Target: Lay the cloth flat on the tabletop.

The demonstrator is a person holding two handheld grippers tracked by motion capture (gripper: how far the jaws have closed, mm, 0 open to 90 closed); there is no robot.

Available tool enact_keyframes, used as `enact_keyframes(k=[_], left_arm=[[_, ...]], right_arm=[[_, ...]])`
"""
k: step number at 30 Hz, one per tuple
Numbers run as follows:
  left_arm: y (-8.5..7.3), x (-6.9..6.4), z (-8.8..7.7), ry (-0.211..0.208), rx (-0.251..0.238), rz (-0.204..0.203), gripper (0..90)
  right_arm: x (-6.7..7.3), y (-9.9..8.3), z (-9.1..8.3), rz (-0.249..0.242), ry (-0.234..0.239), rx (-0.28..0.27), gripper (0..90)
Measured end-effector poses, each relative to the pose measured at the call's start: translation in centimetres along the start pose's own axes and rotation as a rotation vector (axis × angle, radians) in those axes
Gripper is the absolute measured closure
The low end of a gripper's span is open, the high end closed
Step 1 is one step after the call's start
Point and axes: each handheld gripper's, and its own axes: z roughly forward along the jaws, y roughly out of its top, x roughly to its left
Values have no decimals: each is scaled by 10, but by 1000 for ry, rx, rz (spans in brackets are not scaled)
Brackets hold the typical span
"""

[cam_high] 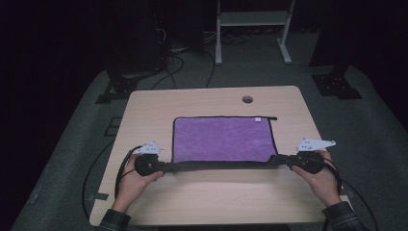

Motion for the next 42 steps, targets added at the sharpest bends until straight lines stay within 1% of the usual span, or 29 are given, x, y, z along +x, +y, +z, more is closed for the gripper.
enact_keyframes(k=[6,10,12,14,15,16,18,19,20,21,23,25,26,27,28,29,30,31,32,33,34,37,38,40,41,42], left_arm=[[-11,-5,5,-22,44,-6,821],[-16,-12,5,-44,71,-6,821],[-18,-14,5,-51,73,-8,817],[-24,-18,4,-63,79,-13,795],[-26,-18,3,-65,77,-14,771],[-27,-18,1,-68,64,-17,745],[-26,-19,-5,-87,37,-19,702],[-26,-19,-5,-87,37,-19,677],[-26,-20,-12,-88,3,-17,662],[-25,-20,-15,-82,-9,-16,651],[-25,-19,-20,-57,-37,-11,616],[-26,-15,-22,-23,-56,-20,578],[-26,-15,-22,-23,-56,-20,540],[-26,-13,-22,-3,-62,-21,540],[-25,-11,-22,10,-58,-21,533],[-25,-8,-21,32,-58,-14,518],[-24,-6,-18,65,-57,-10,508],[-23,-5,-16,88,-61,-12,504],[-23,-5,-16,88,-61,-12,491],[-22,-3,-15,106,-64,-6,497],[-20,0,-14,131,-75,-13,495],[-15,5,-11,189,-81,-13,491],[-14,7,-10,195,-88,-15,491],[-11,11,-5,211,-88,-6,489],[-10,14,-3,215,-94,-13,486],[-8,16,0,224,-90,-17,487]], right_arm=[[5,-15,2,7,28,47,858],[9,-23,2,5,38,76,857],[11,-27,1,1,42,88,854],[13,-31,1,5,54,101,846],[13,-33,1,1,64,107,826],[14,-34,0,-1,73,106,791],[15,-34,-4,0,86,71,694],[15,-34,-4,0,86,71,694],[15,-33,-9,15,98,30,649],[15,-33,-12,19,90,13,628],[13,-32,-17,26,82,-17,601],[9,-32,-21,34,55,-37,551],[9,-32,-21,34,55,-37,551],[7,-32,-21,37,35,-47,526],[3,-32,-20,41,10,-51,501],[-1,-32,-19,45,-19,-53,477],[-9,-31,-16,60,-80,-47,442],[-14,-31,-14,70,-111,-41,425],[-14,-31,-14,70,-111,-41,425],[-22,-31,-10,84,-152,-34,411],[-26,-31,-7,94,-179,-28,399],[-38,-31,0,108,-230,-4,398],[-42,-32,3,119,-242,3,398],[-50,-33,8,136,-271,21,398],[-54,-34,10,145,-278,27,401],[-57,-34,12,153,-287,26,413]])
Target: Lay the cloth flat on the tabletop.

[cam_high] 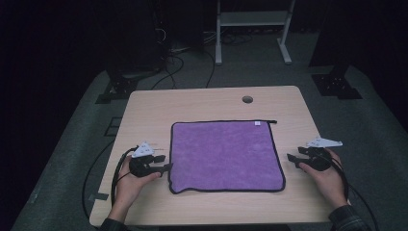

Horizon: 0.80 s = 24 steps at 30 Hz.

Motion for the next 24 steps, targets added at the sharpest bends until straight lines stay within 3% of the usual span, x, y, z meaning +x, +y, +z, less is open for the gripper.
enact_keyframes(k=[6,7,11,17,24], left_arm=[[11,10,14,57,-6,-15,485],[14,16,20,84,11,-37,483],[17,27,34,119,42,-61,514],[16,34,46,136,40,-81,553],[13,37,52,155,75,-97,554]], right_arm=[[-9,-2,7,10,-47,-8,416],[-11,-2,8,20,-46,2,417],[-11,-1,10,11,-49,19,394],[-12,-1,10,20,-49,22,364],[-11,0,12,16,-42,27,318]])
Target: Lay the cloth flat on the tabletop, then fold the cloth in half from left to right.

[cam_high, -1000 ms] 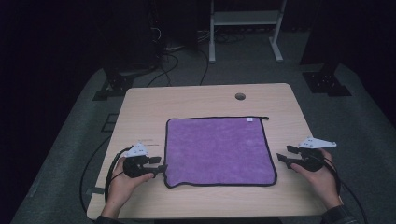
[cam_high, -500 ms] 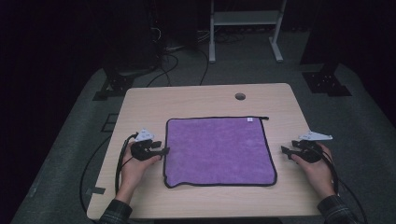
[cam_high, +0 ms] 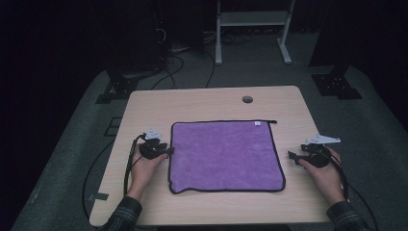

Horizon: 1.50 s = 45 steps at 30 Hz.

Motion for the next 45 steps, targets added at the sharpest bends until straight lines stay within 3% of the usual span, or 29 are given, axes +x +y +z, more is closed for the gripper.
enact_keyframes(k=[4,6,7,8,12,13,16,22,31,45], left_arm=[[0,-3,1,24,3,20,569],[0,-6,1,39,1,30,635],[-1,-6,1,39,-4,21,635],[-2,-8,1,30,-17,7,710],[-3,-8,1,16,-25,-38,805],[-4,-6,2,1,-35,-74,824],[-4,-4,2,-14,-37,-113,866],[-3,-1,2,-40,-27,-158,876],[-3,9,-13,-67,-39,-173,876],[-8,41,-43,0,-74,-234,876]], right_arm=[[0,0,0,0,2,1,311],[0,0,0,0,2,2,310],[0,0,0,-1,3,2,309],[0,0,0,-2,3,2,307],[0,0,0,-3,4,2,306],[0,0,0,-4,6,3,305],[1,0,0,-6,8,3,304],[0,0,0,-7,9,3,301],[0,0,0,-9,11,3,298],[0,0,0,-11,13,3,296]])
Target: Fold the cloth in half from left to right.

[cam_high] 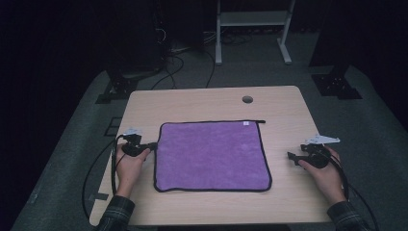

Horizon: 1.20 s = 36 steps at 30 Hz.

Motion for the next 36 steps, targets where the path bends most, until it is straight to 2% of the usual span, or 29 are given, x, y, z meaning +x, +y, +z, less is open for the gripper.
enact_keyframes(k=[3,7,9,10,11,12,13,14,17,18,20,21,22,28,31,32,35,36], left_arm=[[1,6,-6,5,-15,-14,876],[2,5,-7,-14,-28,-28,876],[4,1,-8,-30,-37,-27,875],[7,-3,-8,-52,-51,-25,875],[7,-3,-8,-52,-51,-25,876],[10,-8,-7,-72,-57,-24,875],[10,-8,-7,-72,-57,-24,875],[12,-12,-5,-101,-65,-27,875],[14,-16,-2,-123,-66,-24,875],[16,-20,0,-140,-62,-13,875],[18,-24,3,-163,-61,-16,874],[18,-24,3,-163,-61,-16,874],[19,-28,7,-179,-56,0,874],[24,-39,15,-214,-46,21,874],[28,-47,21,-229,-42,31,874],[30,-51,25,-251,-47,29,874],[32,-57,29,-260,-37,37,874],[33,-59,31,-266,-36,42,874]], right_arm=[[0,0,0,1,0,0,295],[0,0,0,-1,0,0,294],[0,0,0,-1,1,0,293],[0,0,0,-1,1,0,293],[0,0,0,-1,1,0,293],[0,0,0,-1,1,0,293],[0,0,0,-1,1,0,294],[0,0,0,-1,1,0,294],[0,0,0,-1,0,0,294],[0,0,0,-1,0,1,294],[0,0,0,-1,0,1,293],[0,0,0,-1,0,1,293],[0,0,0,-1,1,1,291],[0,0,1,-4,4,2,274],[0,1,1,-3,2,4,253],[0,1,1,0,-1,6,233],[0,1,2,0,-4,15,191],[0,1,3,2,-5,20,149]])
